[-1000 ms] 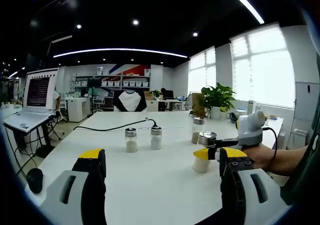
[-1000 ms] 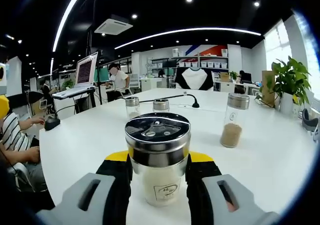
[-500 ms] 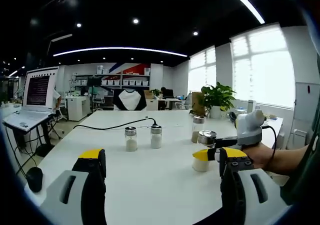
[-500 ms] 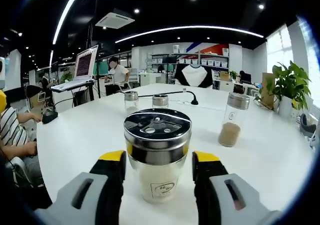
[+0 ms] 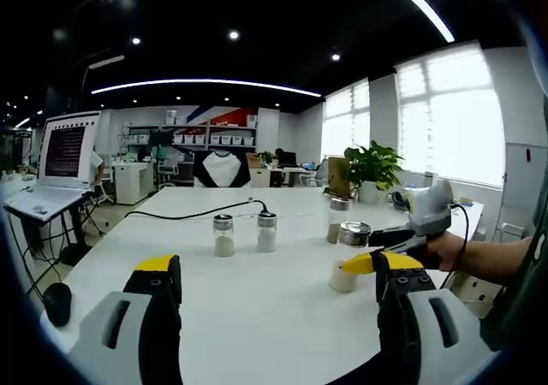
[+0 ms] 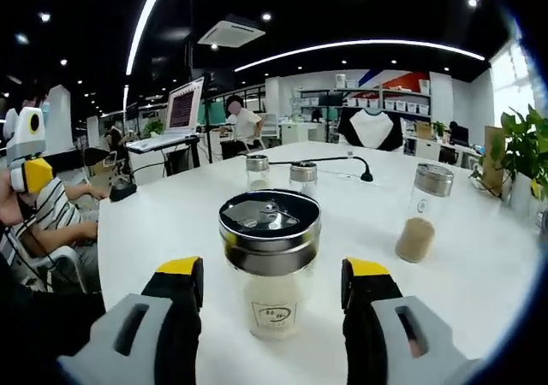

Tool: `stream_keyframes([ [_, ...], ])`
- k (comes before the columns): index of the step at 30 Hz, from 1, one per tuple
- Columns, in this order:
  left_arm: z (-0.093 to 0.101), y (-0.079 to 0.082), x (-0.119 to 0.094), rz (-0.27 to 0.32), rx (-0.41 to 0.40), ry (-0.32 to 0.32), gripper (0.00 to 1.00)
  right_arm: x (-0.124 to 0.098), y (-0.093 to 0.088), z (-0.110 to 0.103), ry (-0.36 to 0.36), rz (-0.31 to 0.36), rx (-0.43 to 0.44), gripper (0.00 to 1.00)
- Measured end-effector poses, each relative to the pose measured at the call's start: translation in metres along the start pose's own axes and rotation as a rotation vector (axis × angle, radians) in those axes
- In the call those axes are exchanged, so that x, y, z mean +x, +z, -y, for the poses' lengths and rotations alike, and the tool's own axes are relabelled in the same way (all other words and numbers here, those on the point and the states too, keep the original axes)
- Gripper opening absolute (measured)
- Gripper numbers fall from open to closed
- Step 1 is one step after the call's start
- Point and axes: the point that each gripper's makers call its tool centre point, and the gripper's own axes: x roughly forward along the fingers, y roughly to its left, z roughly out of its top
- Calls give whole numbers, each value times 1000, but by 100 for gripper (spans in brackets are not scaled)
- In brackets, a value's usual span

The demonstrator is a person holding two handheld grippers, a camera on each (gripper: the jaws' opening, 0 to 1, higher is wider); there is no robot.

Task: Rotate the seasoning bottle until the label or dispensing opening points toward the visible target arrow and the bottle remains upright within the marked orientation range

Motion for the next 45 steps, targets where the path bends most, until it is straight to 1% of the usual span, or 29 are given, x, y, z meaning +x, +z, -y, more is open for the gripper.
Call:
stream_keyframes([
  [2, -1, -1, 0, -5, -1, -3, 100, 0, -2, -2, 54, -23, -4, 60],
  [3, -1, -1, 0, -4, -2, -3, 100, 0, -3, -4, 90, -33, -27, 59],
  [6, -2, 0, 0, 1, 0, -3, 100, -1, -1, -9, 171, -30, -43, 58],
  [8, -4, 0, -1, 4, -1, 1, 100, 0, 0, -6, 199, -27, -27, 58],
  [10, -6, -1, -2, 3, -7, 5, 100, -1, -1, -6, 243, -38, -7, 56],
  [11, -7, -1, -2, 2, -7, 7, 100, 0, -1, -5, 243, -36, -12, 55],
  [12, -7, -2, -2, 2, -7, 7, 100, -1, -1, -8, 275, -35, -34, 54],
  [13, -7, -2, -3, 1, -6, 6, 100, 0, -1, -8, 284, -36, -33, 53],
  [15, -7, -2, -3, 2, -6, 5, 99, 0, 2, -11, 310, -11, -25, 49],
  [16, -8, -2, -3, 5, -6, 6, 99, 1, 3, -7, 285, -4, 12, 49],
  [17, -8, -2, -3, 5, -7, 7, 100, 1, 5, -6, 284, 11, 37, 48],
  [19, -9, -2, -3, 3, -9, 8, 100, 1, 4, -7, 293, 13, 43, 45],
  [21, -10, -2, -3, 1, -6, 5, 100, 4, 1, -4, 268, 2, 38, 43],
  [22, -10, -3, -2, -1, -4, 4, 100, 4, 2, -4, 269, 7, 39, 42],
  [23, -10, -2, -2, -1, -3, 3, 100, 5, 3, -3, 246, 17, 54, 42],
  [25, -10, -2, -2, 3, -1, 2, 99, 5, 3, -4, 239, 23, 35, 42],
  [36, -10, -2, -1, 4, 2, 1, 99, 4, 4, -8, 239, 19, 23, 41],
  [39, -9, -1, -1, 8, 8, -1, 99, 4, 3, -9, 225, 21, 10, 40],
  [45, -8, -2, -2, 1, 6, 1, 99, 5, 4, -7, 219, 22, 9, 40],
])
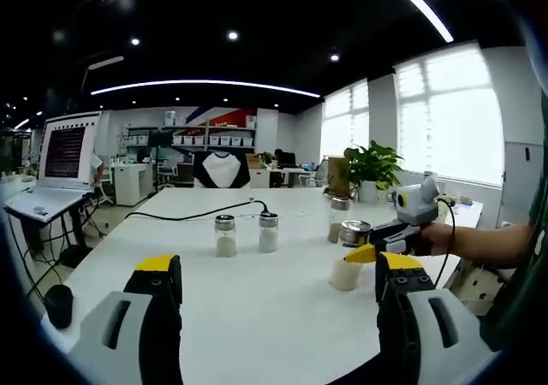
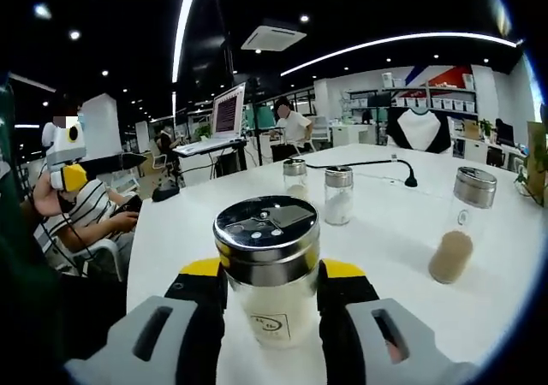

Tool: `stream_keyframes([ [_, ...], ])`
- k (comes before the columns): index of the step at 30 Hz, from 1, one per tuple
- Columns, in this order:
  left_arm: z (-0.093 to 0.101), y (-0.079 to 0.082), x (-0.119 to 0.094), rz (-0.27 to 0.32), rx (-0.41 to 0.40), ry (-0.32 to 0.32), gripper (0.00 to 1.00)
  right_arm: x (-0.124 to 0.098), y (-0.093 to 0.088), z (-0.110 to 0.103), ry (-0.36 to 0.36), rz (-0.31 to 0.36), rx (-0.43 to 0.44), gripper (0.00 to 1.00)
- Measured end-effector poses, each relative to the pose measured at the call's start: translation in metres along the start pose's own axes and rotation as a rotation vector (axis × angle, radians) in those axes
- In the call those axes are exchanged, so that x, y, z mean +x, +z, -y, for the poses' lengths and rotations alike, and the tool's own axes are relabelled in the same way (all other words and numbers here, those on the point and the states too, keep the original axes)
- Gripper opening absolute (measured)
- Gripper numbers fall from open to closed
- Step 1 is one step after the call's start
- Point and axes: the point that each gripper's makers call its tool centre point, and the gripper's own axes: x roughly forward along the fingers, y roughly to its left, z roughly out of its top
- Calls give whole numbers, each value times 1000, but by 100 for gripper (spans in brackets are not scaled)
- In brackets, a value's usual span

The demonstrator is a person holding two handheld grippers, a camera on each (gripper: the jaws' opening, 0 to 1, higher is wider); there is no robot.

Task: Rotate the seasoning bottle until the label or dispensing opening points toward the visible target arrow and the bottle remains upright within the marked orientation range

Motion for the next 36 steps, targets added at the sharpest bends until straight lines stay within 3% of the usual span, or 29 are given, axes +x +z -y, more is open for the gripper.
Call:
stream_keyframes([
  [20, 5, 3, -2, -3, -10, 3, 99, 0, -2, 7, -82, -14, 3, 39],
  [25, 6, 9, -1, 20, -9, 2, 98, -1, -3, 7, -127, -13, 7, 39],
  [36, 9, 5, -2, 9, -9, -11, 99, -1, -4, 8, -230, -15, 30, 39],
])
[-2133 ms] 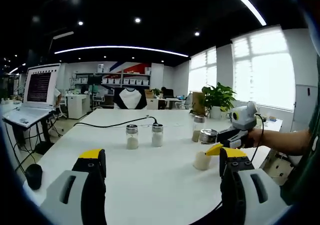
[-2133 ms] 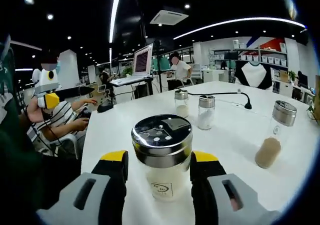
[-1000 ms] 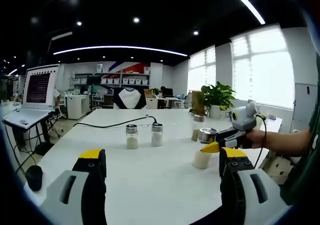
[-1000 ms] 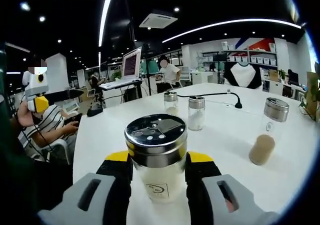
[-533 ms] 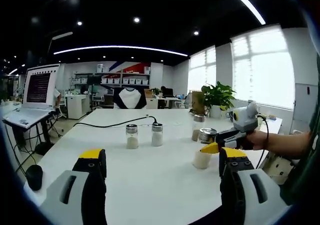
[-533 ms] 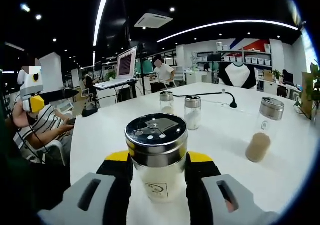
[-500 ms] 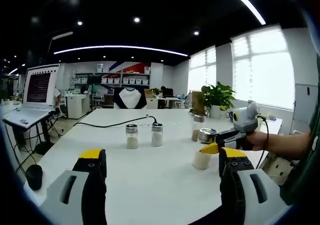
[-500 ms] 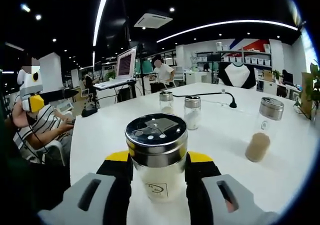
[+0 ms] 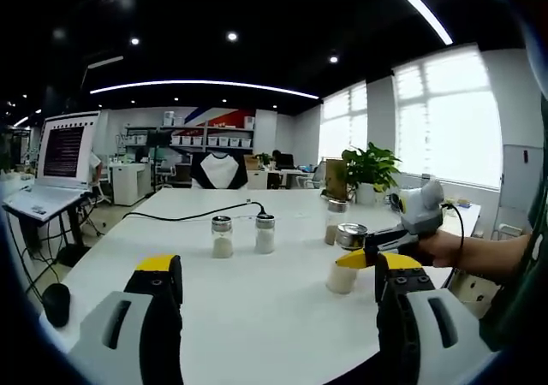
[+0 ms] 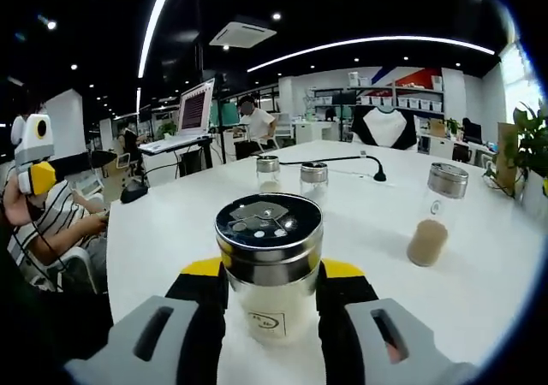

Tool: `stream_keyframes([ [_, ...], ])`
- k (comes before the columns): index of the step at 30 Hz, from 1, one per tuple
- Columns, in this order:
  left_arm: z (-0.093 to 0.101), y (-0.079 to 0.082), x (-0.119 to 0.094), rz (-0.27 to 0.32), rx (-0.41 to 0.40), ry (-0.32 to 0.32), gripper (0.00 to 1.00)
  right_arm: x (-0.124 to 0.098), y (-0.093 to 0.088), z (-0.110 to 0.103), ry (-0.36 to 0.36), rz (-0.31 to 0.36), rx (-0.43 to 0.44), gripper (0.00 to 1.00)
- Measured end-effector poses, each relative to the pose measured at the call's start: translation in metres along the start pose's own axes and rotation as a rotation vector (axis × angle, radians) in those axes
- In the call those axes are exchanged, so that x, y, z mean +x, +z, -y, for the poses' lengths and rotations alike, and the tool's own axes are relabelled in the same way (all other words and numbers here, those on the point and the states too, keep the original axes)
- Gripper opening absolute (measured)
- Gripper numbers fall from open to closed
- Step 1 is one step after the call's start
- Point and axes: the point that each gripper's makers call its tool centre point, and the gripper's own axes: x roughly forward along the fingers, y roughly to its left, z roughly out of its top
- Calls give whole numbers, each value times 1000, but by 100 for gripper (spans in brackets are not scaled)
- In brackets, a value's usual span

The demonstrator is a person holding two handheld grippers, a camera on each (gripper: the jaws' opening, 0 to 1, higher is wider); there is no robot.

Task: Rotate the seasoning bottle until the label or dispensing opening points toward the visible target arrow and the bottle remains upright within the marked orientation range

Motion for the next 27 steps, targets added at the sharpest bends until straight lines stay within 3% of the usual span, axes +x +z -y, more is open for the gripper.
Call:
stream_keyframes([
  [27, -8, -2, -3, 2, -9, 9, 99, 2, 0, 4, -262, 19, 96, 39],
])
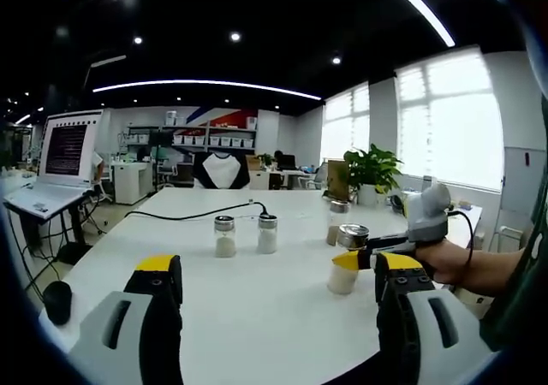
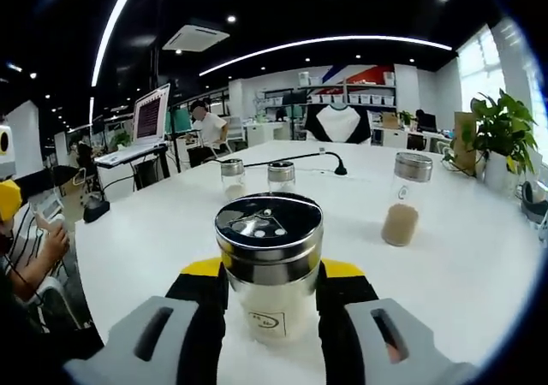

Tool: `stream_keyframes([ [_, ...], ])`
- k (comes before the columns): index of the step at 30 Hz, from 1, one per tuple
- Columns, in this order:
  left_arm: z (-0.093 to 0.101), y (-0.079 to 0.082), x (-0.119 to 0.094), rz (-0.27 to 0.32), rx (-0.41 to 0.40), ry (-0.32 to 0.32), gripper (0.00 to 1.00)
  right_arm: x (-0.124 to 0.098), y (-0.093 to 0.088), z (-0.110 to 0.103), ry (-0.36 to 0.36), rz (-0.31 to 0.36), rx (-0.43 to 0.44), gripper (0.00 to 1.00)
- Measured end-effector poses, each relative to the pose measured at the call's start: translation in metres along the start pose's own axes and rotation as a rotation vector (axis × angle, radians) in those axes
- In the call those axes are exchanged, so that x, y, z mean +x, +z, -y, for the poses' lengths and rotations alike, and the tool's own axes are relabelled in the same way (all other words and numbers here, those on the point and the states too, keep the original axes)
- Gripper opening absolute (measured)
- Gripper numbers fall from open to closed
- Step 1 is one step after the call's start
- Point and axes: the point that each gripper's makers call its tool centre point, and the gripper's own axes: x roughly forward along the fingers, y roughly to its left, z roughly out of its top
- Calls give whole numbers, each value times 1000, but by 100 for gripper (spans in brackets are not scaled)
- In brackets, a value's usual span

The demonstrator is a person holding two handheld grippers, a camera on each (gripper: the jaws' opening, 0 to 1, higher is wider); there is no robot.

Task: Rotate the seasoning bottle until the label or dispensing opening points toward the visible target arrow and the bottle remains upright within the marked orientation range

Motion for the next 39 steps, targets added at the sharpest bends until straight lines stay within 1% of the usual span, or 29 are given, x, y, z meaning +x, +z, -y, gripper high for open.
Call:
stream_keyframes([
  [4, -3, -2, -2, -4, -3, 8, 99, 0, 0, 1, -27, 2, 5, 39],
  [10, -5, -3, -3, -9, -4, 13, 99, 0, 0, 2, -49, -4, 11, 39],
  [17, -4, -4, -2, -10, -7, 7, 99, 0, 0, 2, -44, -1, 6, 40],
  [18, -4, -4, -1, -10, -7, 7, 99, 0, 0, 1, -42, 1, 1, 42],
  [20, -5, -5, -1, -14, -7, 9, 99, -4, 3, 3, -42, 24, -16, 53],
  [21, -5, -5, -1, -15, -7, 10, 99, -6, 3, 2, -30, 22, -21, 56],
  [23, -5, -5, -2, -15, -8, 10, 99, -7, 3, -4, 8, 22, -17, 56],
  [28, -4, -7, -1, -20, -8, 10, 99, -10, 0, -4, 27, 4, -41, 62],
  [30, -4, -6, -1, -19, -9, 11, 98, -10, -1, -4, 54, -11, -53, 66],
  [32, -4, -7, -2, -21, -10, 12, 98, -11, -1, -3, 80, -22, -61, 67],
  [33, -4, -7, -2, -21, -10, 11, 98, -11, 1, -6, 118, -18, -73, 67],
  [35, -4, -7, -2, -19, -6, 7, 99, -12, 2, -6, 162, -22, -84, 67],
  [38, -3, -5, -3, -10, -7, 7, 99, -12, 2, -2, 173, -35, -109, 67],
  [39, -4, -5, -3, -10, -4, 10, 99, -11, 3, -1, 192, -30, -111, 66],
])
